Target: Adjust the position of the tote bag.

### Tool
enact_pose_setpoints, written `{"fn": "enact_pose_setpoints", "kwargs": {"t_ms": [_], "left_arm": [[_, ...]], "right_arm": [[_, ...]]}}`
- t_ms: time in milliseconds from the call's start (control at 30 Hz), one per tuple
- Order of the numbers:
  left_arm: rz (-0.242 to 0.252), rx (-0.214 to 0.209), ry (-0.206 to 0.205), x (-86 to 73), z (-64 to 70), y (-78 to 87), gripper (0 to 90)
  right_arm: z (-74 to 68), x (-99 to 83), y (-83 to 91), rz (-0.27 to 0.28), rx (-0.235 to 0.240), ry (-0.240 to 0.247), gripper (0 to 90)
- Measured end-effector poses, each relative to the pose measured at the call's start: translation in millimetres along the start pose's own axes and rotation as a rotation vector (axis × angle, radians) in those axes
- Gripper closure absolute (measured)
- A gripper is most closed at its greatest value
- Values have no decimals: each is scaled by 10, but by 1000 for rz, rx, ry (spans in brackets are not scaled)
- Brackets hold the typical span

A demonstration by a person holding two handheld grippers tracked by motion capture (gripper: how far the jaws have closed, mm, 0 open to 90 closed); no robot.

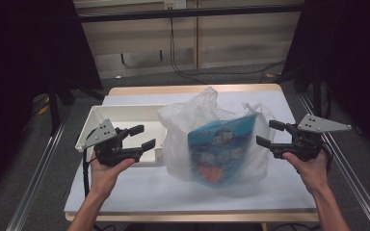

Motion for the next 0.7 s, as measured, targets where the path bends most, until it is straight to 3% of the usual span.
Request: {"fn": "enact_pose_setpoints", "kwargs": {"t_ms": [133, 167, 233, 367, 600, 633, 700], "left_arm": [[0, 7, 5, -11, -17, 17, 339], [2, 6, 12, -14, -20, 19, 337], [-2, 6, 6, -23, -25, 28, 333], [4, 9, 15, -27, -24, 30, 326], [3, 14, 11, 26, 8, 11, 322], [8, 6, 8, 43, 18, 7, 321], [21, -7, 1, 95, 58, -1, 318]], "right_arm": [[-28, -19, -58, -9, 19, 14, 234], [-40, -19, -73, -12, 30, 14, 271], [-79, -14, -70, -9, 54, 23, 448], [-82, -5, -13, -3, 61, 20, 623], [-80, 67, 60, 33, 47, 10, 795], [-116, 100, 83, 45, 57, 13, 872], [-139, 119, 92, 54, 57, 15, 880]]}}
Point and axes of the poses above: each handheld gripper's, and its own axes: y roughly backward along the jaws, x roughly out of its top, z roughly to its right, the point moved 7 cm from there along -y, roughly forward along the jaws, and after that the axes turned 8 degrees about -x, right-handed, at the moved point
